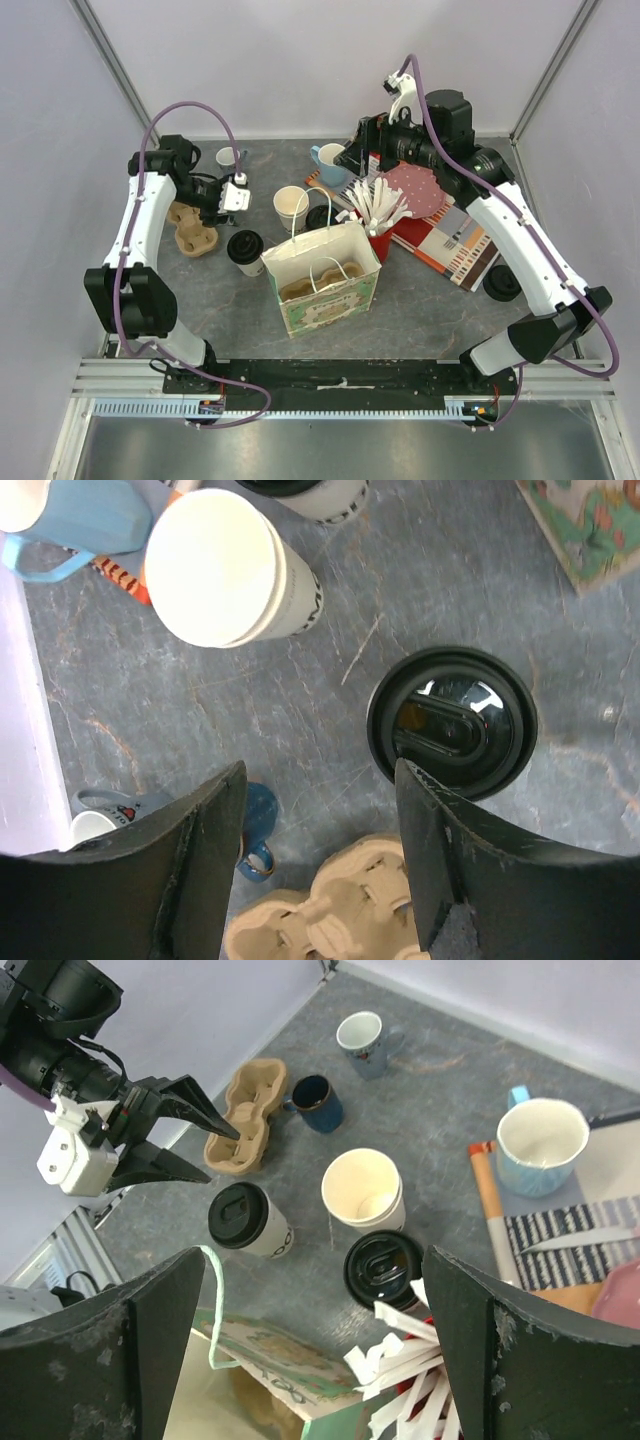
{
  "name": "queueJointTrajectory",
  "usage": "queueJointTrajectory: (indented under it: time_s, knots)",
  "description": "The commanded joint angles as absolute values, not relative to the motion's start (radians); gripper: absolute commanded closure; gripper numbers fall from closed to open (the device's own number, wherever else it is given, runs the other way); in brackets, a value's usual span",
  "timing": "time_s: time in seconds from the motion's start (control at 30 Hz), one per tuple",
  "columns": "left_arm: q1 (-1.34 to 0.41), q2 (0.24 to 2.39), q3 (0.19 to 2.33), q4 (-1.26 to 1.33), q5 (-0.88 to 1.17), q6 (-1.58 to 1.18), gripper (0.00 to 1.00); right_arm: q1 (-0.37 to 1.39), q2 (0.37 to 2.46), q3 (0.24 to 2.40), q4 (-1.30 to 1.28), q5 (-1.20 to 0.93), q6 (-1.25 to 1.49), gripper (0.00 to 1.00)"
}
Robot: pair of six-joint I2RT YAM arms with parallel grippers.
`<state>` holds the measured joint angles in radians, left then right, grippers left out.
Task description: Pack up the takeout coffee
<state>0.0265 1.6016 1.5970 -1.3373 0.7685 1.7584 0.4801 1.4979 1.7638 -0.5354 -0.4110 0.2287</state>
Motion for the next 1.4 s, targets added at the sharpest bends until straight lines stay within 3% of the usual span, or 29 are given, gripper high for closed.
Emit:
queueJointTrajectory:
  time_s: [0.0,0.8,1.13,1.37]
  knots:
    - [0.028,1.577,1.556,-1.537,0.697,2.014,0.33,0.476,1.516,1.784,-0.592,-0.399,0.328,0.03]
    - [-0.081,1.658,1.496,-1.539,0.607,2.102,0.49,0.476,1.628,1.913,-0.744,-0.391,0.296,0.04]
    - [-0.147,1.700,1.506,-1.536,0.586,2.002,0.65,0.477,1.631,1.924,-0.755,-0.390,0.291,0.04]
    - [-0.143,1.706,1.552,-1.539,0.580,1.993,0.64,0.476,1.637,1.930,-0.759,-0.399,0.291,0.04]
